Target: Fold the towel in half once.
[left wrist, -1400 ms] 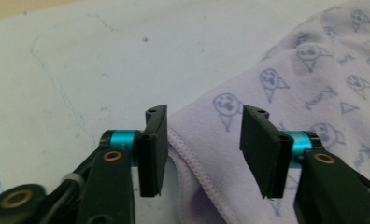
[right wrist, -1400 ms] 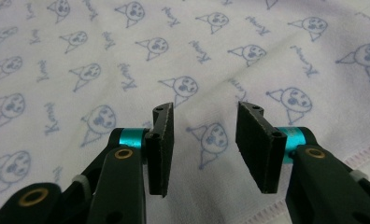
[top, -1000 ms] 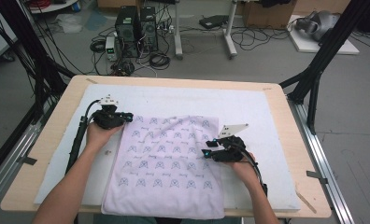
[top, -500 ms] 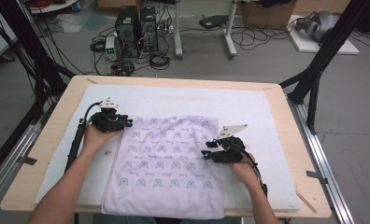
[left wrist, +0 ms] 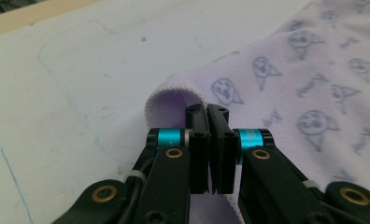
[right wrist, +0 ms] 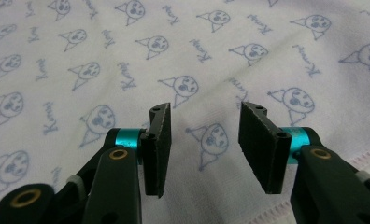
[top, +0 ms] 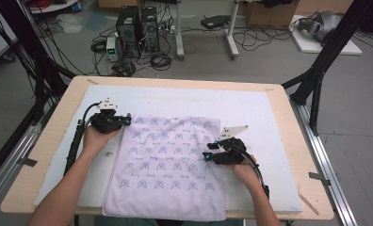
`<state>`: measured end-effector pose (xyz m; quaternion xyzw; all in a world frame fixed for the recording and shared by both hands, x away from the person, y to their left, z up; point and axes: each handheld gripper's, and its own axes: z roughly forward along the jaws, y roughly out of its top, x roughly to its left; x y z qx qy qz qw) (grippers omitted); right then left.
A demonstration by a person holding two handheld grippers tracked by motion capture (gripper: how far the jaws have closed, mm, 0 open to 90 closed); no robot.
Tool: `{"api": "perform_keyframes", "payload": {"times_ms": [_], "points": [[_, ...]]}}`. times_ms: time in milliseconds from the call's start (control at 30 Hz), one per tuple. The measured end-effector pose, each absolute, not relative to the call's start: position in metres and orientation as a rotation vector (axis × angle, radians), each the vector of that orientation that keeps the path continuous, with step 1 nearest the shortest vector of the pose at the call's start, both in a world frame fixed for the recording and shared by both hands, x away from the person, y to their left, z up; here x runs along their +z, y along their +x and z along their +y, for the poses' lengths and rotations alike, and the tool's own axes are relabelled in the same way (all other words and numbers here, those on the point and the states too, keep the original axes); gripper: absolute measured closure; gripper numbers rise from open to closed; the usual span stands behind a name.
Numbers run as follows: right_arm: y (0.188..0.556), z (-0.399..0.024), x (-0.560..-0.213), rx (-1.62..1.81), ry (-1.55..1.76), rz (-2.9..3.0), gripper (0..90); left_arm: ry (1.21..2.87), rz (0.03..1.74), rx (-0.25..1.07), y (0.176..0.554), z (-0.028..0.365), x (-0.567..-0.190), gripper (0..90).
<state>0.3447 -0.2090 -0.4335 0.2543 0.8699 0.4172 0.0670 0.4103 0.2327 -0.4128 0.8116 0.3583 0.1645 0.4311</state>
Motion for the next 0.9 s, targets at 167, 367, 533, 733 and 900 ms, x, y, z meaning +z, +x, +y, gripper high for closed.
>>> {"api": "perform_keyframes", "payload": {"times_ms": [167, 367, 533, 733, 900], "points": [[0.341, -0.211, -0.431, 1.259, 0.769, 2.616, 52.6, 2.076, 0.764, 0.335, 0.373, 0.225, -0.413, 86.6], [0.341, -0.215, -0.429, 1.258, 0.784, 2.604, 51.8, 2.178, 0.656, 0.235, 0.346, 0.219, -0.418, 70.7], [0.342, -0.214, -0.431, 1.236, 0.791, 2.613, 51.3, 2.097, 0.681, 0.29, 0.355, 0.221, -0.399, 68.9], [0.344, -0.212, -0.434, 1.22, 0.787, 2.623, 51.0, 2.06, 0.692, 0.35, 0.368, 0.211, -0.394, 67.3], [0.343, -0.21, -0.435, 1.206, 0.787, 2.636, 50.6, 2.165, 0.763, 0.352, 0.384, 0.203, -0.413, 64.2]]}}
